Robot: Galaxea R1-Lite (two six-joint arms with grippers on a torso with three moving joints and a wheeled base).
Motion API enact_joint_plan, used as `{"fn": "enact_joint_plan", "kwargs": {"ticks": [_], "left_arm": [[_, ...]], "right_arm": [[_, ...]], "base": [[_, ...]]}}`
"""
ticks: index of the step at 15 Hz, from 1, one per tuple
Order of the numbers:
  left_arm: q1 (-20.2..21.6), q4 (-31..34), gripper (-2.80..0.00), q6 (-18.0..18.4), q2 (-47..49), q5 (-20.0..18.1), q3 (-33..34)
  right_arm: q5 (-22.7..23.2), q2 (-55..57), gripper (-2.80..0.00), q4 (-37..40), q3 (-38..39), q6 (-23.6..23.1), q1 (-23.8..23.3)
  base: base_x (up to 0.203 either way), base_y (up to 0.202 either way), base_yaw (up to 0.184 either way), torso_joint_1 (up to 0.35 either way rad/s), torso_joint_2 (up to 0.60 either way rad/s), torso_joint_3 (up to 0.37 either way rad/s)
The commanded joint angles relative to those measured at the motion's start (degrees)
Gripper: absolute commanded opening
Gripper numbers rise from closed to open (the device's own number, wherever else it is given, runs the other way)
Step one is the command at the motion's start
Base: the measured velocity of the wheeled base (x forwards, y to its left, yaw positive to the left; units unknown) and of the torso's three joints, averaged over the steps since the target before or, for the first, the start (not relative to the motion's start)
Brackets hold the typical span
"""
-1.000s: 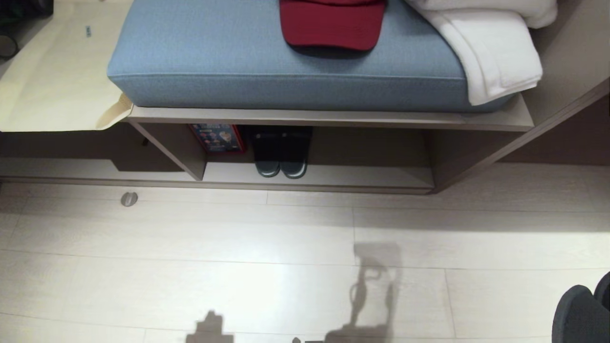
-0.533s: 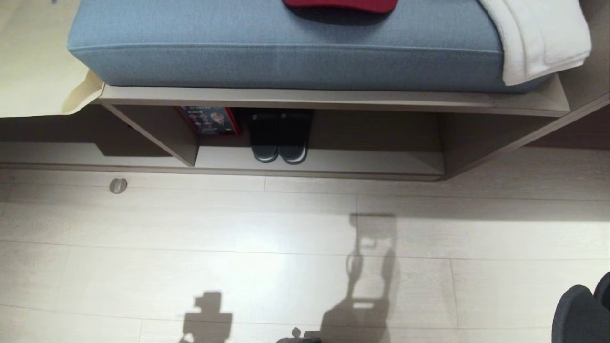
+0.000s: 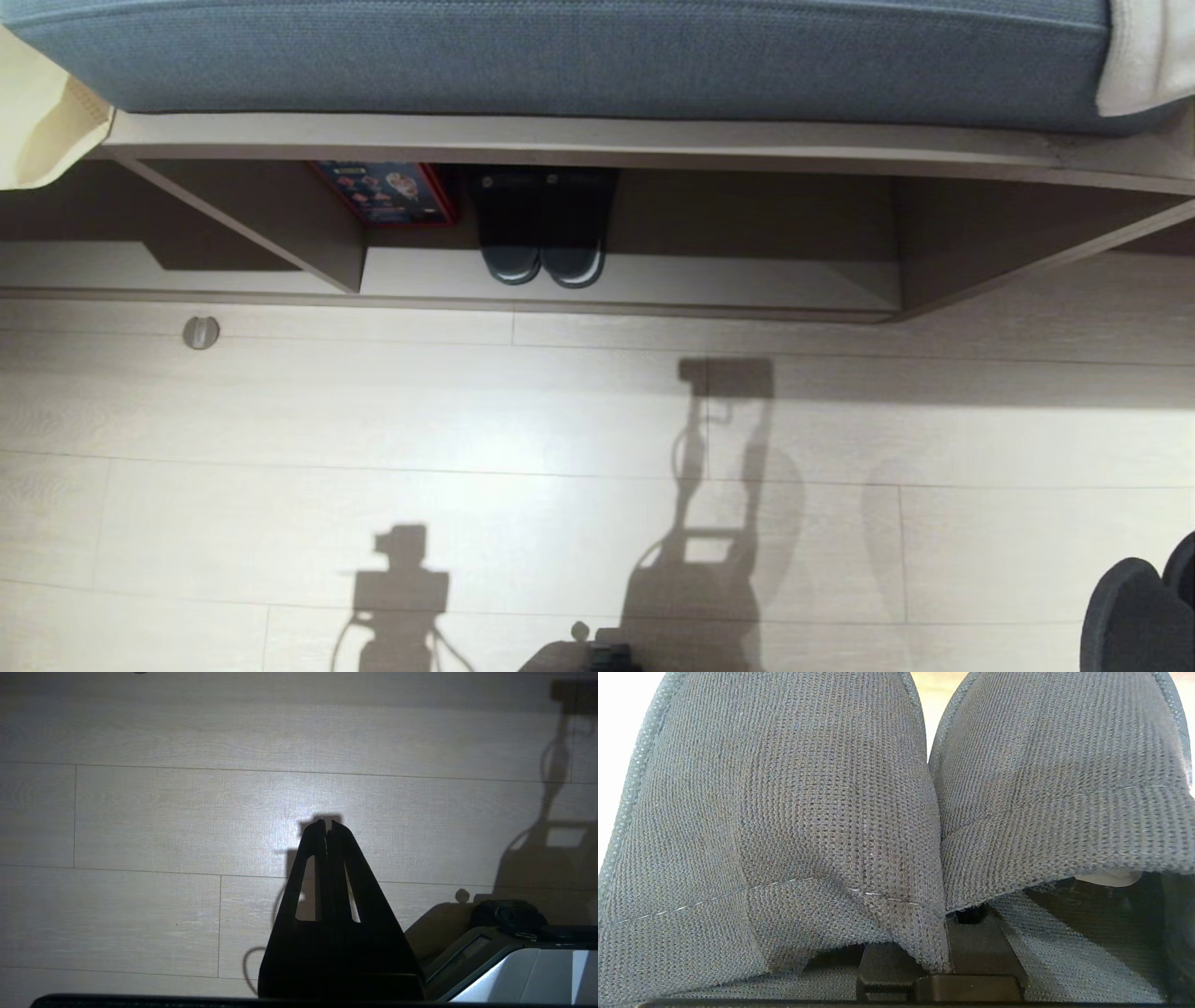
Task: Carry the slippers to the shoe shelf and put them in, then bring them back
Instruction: Place the slippers into the shoe cabinet
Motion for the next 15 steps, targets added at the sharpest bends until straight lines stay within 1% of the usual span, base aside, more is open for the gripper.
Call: {"fn": "enact_joint_plan", "kwargs": {"ticks": [1, 15], "left_arm": [[0.0, 0.0, -2.8, -0.03, 0.02, 0.0, 0.0], [0.0, 0.0, -2.8, -0.03, 0.02, 0.0, 0.0]], "right_arm": [[0.04, 0.01, -2.8, 0.01, 0.09, -0.05, 0.02], [0.04, 0.09, -2.8, 0.05, 0.09, -0.05, 0.02]], "base": [[0.0, 0.0, 0.0, 0.001, 0.0, -0.211], [0.0, 0.0, 0.0, 0.004, 0.0, -0.197]]}}
